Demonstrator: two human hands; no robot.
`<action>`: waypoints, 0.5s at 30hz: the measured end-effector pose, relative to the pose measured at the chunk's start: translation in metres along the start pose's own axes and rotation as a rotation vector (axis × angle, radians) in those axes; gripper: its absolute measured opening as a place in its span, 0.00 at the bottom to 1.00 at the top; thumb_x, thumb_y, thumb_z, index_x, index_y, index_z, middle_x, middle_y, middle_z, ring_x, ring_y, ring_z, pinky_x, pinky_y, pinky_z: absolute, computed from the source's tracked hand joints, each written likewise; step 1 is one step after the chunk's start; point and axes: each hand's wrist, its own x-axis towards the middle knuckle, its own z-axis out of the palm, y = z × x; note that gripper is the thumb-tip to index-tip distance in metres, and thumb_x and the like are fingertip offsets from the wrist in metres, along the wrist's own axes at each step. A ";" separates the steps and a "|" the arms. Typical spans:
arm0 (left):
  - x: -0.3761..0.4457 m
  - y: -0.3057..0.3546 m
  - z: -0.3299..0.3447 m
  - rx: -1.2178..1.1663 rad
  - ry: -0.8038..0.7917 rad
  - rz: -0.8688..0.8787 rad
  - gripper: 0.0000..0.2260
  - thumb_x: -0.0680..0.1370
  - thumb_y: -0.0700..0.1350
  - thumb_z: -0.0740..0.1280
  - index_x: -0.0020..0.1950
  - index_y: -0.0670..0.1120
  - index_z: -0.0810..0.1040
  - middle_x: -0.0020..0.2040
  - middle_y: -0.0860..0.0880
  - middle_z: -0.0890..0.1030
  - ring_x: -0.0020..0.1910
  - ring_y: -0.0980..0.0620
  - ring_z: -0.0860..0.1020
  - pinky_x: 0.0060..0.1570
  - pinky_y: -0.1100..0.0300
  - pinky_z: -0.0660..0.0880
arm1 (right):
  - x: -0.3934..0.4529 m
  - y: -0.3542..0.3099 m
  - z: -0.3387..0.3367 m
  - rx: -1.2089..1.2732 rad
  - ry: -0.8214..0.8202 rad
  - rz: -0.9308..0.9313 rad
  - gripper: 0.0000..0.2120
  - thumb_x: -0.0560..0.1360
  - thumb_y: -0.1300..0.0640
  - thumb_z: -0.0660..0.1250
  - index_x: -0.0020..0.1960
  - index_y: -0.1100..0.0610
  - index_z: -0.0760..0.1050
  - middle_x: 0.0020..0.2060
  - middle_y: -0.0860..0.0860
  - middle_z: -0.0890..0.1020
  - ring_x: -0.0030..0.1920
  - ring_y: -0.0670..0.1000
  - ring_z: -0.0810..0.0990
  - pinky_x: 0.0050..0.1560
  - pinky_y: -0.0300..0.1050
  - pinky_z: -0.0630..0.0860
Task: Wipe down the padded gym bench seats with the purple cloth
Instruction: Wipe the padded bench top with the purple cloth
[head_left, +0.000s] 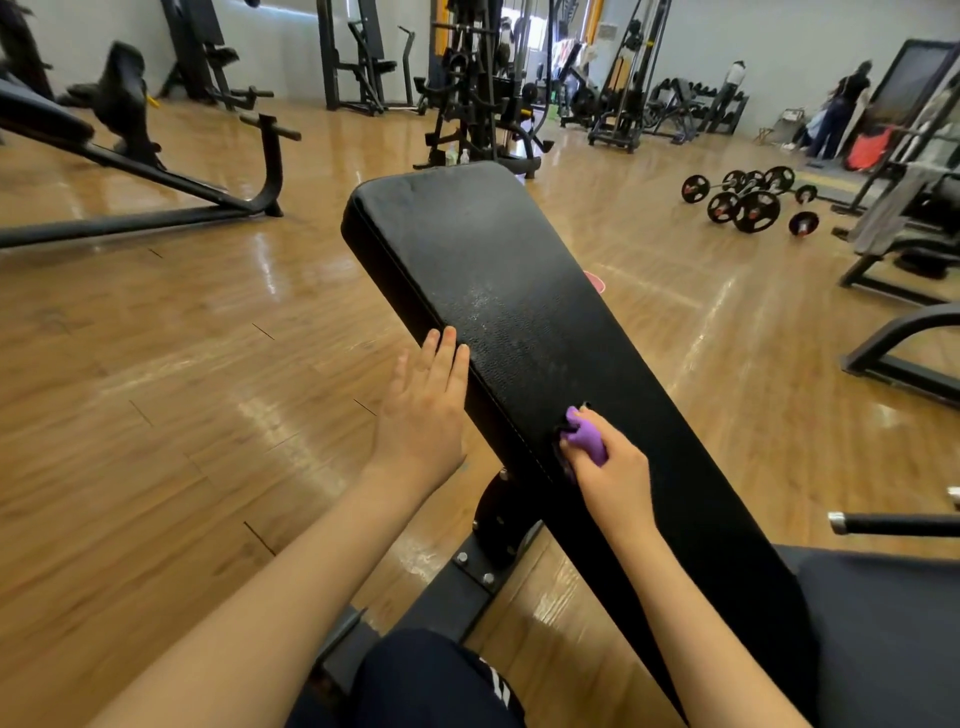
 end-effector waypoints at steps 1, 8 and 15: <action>0.000 0.001 0.000 -0.023 0.014 -0.005 0.33 0.77 0.40 0.56 0.78 0.42 0.44 0.79 0.42 0.43 0.77 0.45 0.41 0.73 0.50 0.38 | 0.009 -0.006 0.000 0.004 0.010 0.002 0.18 0.74 0.64 0.67 0.64 0.57 0.75 0.58 0.47 0.78 0.60 0.44 0.75 0.59 0.29 0.67; 0.002 -0.004 0.006 -0.009 0.094 0.001 0.33 0.67 0.37 0.67 0.72 0.38 0.67 0.73 0.39 0.66 0.72 0.41 0.65 0.69 0.44 0.62 | 0.055 -0.061 0.039 -0.101 -0.126 -0.189 0.25 0.74 0.57 0.69 0.69 0.58 0.68 0.59 0.43 0.73 0.60 0.41 0.70 0.56 0.21 0.62; 0.001 0.002 0.013 -0.013 0.097 0.006 0.35 0.60 0.40 0.67 0.68 0.36 0.72 0.69 0.37 0.72 0.68 0.40 0.71 0.63 0.45 0.69 | 0.020 -0.010 0.022 -0.084 -0.066 -0.178 0.21 0.75 0.62 0.67 0.67 0.54 0.71 0.66 0.46 0.72 0.70 0.44 0.66 0.69 0.32 0.59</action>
